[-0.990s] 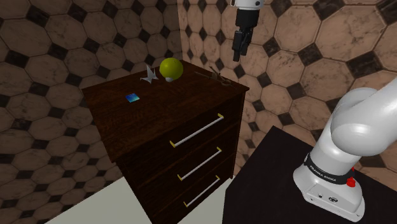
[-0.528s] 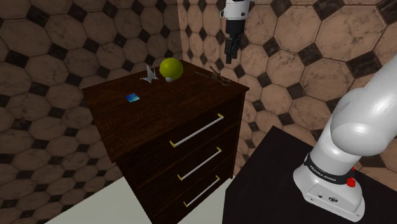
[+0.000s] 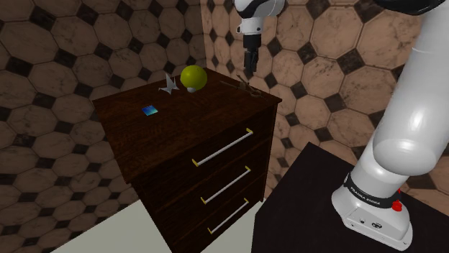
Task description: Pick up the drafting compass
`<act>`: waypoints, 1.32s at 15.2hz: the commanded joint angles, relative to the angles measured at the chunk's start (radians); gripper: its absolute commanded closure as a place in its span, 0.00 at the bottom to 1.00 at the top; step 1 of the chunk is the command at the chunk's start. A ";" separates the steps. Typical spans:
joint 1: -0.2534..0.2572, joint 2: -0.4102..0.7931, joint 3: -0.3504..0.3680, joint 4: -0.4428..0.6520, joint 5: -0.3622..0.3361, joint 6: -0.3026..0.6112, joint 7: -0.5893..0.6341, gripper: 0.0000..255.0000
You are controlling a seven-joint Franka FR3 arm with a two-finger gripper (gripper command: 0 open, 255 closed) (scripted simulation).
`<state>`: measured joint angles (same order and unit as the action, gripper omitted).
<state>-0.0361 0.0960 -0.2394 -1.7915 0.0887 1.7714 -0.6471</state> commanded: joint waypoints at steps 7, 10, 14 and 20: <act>-0.070 0.388 0.003 0.395 0.063 -0.097 -0.144 0.00; -0.095 0.502 0.012 0.537 0.073 -0.144 -0.168 0.00; -0.093 0.510 0.014 0.495 0.076 -0.095 -0.172 0.00; -0.092 0.521 0.015 0.466 0.078 -0.056 -0.176 1.00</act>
<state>-0.1283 0.6162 -0.2245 -1.3243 0.1669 1.7138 -0.8230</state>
